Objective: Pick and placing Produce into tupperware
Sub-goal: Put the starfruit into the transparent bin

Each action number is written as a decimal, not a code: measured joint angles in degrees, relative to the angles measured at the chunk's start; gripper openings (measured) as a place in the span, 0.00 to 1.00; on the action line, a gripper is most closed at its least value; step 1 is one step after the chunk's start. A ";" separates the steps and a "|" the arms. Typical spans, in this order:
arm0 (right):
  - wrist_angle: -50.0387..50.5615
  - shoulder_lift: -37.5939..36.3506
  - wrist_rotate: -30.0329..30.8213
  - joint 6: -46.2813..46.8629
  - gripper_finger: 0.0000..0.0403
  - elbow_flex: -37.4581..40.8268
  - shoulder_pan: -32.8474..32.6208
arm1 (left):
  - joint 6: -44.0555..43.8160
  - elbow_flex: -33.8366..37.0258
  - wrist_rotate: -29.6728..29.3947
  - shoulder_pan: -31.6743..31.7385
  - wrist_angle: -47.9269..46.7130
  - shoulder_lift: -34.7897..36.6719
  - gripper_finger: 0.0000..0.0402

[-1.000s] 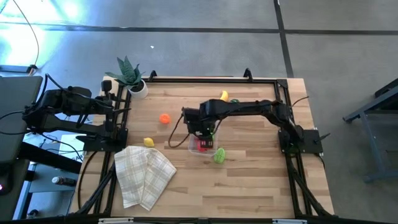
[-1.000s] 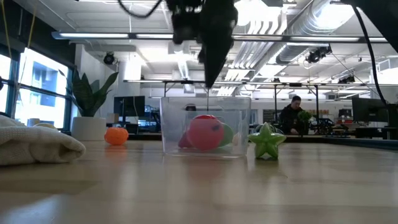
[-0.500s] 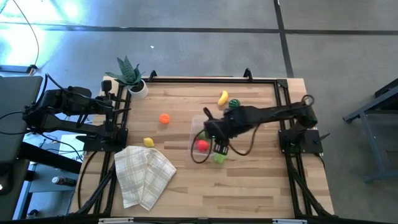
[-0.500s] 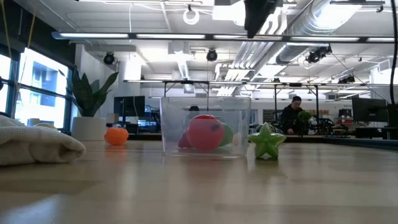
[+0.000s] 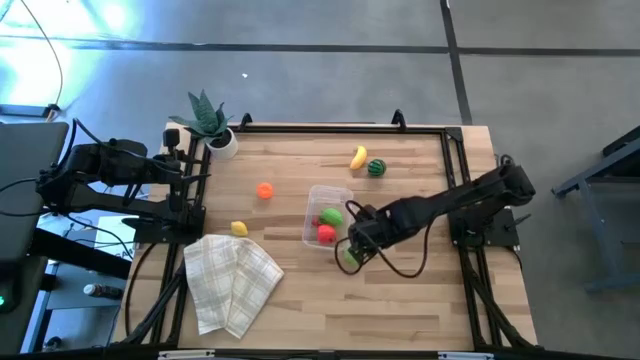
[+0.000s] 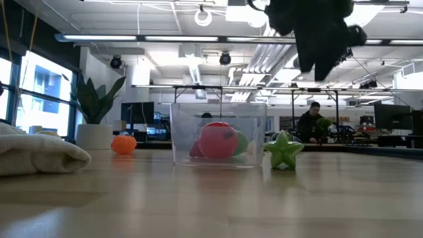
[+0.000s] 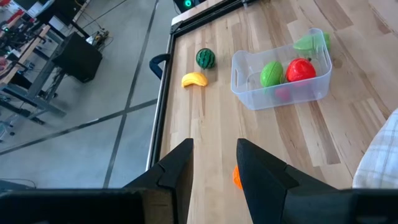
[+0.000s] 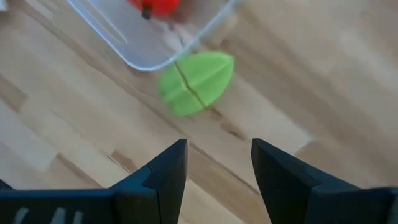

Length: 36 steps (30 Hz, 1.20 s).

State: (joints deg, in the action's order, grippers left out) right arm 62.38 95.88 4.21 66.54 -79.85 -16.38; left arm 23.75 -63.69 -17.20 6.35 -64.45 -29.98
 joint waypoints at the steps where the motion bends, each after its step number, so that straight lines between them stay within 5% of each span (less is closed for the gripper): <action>1: -3.10 0.00 -0.62 0.97 0.43 2.22 0.00 | -0.01 0.01 0.01 0.02 0.02 0.00 0.28; 7: -23.39 0.04 -2.99 3.66 0.43 13.10 0.07 | 0.00 -0.01 0.01 0.00 0.02 0.00 0.28; 17: -26.30 0.02 2.00 4.57 0.43 16.02 -0.28 | 0.00 0.00 0.00 0.01 0.00 0.00 0.28; 36: -28.51 2.81 3.92 -24.80 0.43 16.02 0.66 | 0.00 0.00 -0.01 0.00 0.02 0.00 0.28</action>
State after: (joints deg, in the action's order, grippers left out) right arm 33.86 98.68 8.13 41.74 -63.83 -15.73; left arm 23.75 -63.69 -17.21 6.35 -64.42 -29.98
